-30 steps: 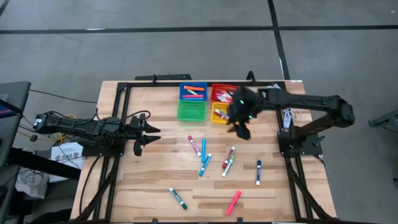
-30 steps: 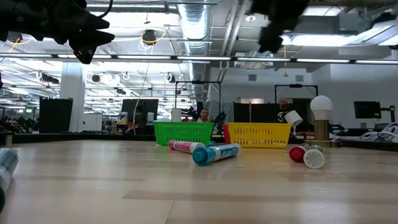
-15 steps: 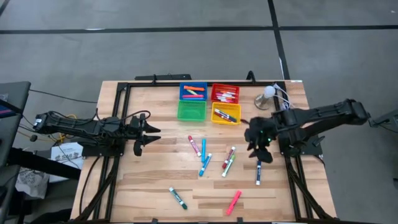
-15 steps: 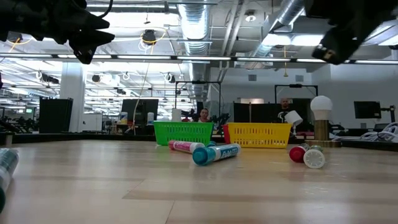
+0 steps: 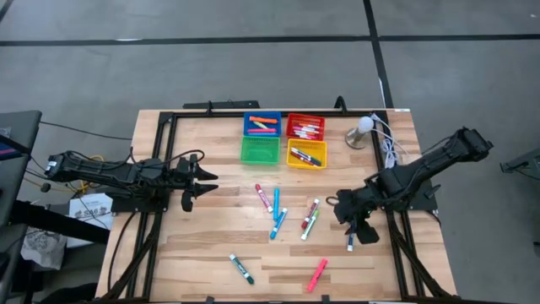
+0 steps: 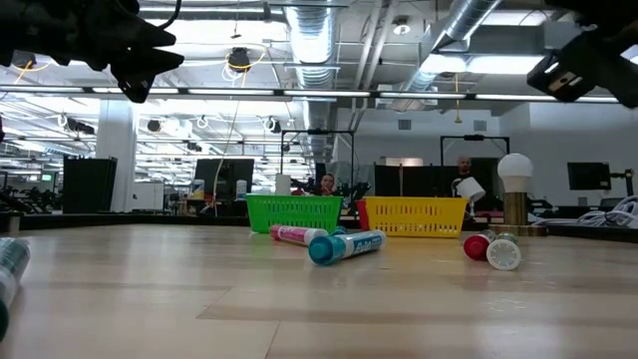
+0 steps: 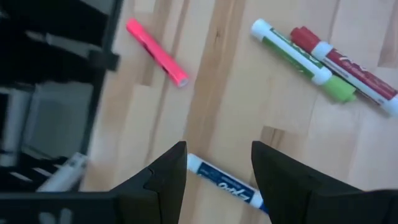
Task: Pick & Place Markers
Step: Put the pink highlighter into the blue basket
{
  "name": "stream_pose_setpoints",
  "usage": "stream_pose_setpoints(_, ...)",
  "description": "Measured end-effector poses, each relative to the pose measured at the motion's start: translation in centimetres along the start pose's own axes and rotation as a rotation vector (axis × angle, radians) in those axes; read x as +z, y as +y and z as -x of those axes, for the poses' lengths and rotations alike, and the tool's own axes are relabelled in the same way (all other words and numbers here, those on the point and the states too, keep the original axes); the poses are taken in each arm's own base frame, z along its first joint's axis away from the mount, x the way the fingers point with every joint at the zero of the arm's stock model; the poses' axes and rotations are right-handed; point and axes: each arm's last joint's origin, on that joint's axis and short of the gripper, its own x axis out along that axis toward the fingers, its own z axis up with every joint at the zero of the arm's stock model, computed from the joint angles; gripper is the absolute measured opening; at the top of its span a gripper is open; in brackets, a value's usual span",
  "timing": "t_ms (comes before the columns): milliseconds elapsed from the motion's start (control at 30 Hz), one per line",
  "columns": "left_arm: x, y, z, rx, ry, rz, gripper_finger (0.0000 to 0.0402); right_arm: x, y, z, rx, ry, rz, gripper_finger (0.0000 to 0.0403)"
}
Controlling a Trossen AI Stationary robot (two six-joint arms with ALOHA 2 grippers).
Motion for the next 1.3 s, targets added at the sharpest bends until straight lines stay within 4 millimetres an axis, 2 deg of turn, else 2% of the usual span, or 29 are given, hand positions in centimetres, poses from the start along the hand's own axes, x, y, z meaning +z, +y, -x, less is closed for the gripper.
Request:
stream_pose_setpoints(200,0.0,0.0,-0.1,0.001,0.005,-0.001,0.0149,0.6,0.7,-2.5,-0.024,0.046,0.142,0.0168)
stream_pose_setpoints(367,0.0,0.0,-0.1,0.001,0.003,0.0,0.0149,1.7,1.4,-5.1,0.007,0.018,0.252,0.0169)
stream_pose_setpoints(633,0.0,0.0,-0.1,0.0,-0.002,0.0,0.0149,2.7,2.7,-8.3,0.052,-0.027,0.327,0.0176)
stream_pose_setpoints(867,0.1,0.0,-0.1,-0.001,-0.007,0.001,0.0149,2.8,4.4,-9.4,0.094,-0.075,0.383,0.018)
stream_pose_setpoints(1000,0.1,0.0,-0.1,-0.002,-0.01,0.002,0.0149,3.2,5.3,-9.1,0.109,-0.096,0.405,0.018)
stream_pose_setpoints(1167,0.1,0.0,-0.1,-0.003,-0.014,0.002,0.0149,3.9,5.8,-8.8,0.059,-0.139,0.412,0.018)
stream_pose_setpoints(1300,0.2,0.0,-0.1,-0.003,-0.016,0.002,0.0149,4.6,5.9,-9.7,0.039,-0.124,0.407,0.0187)
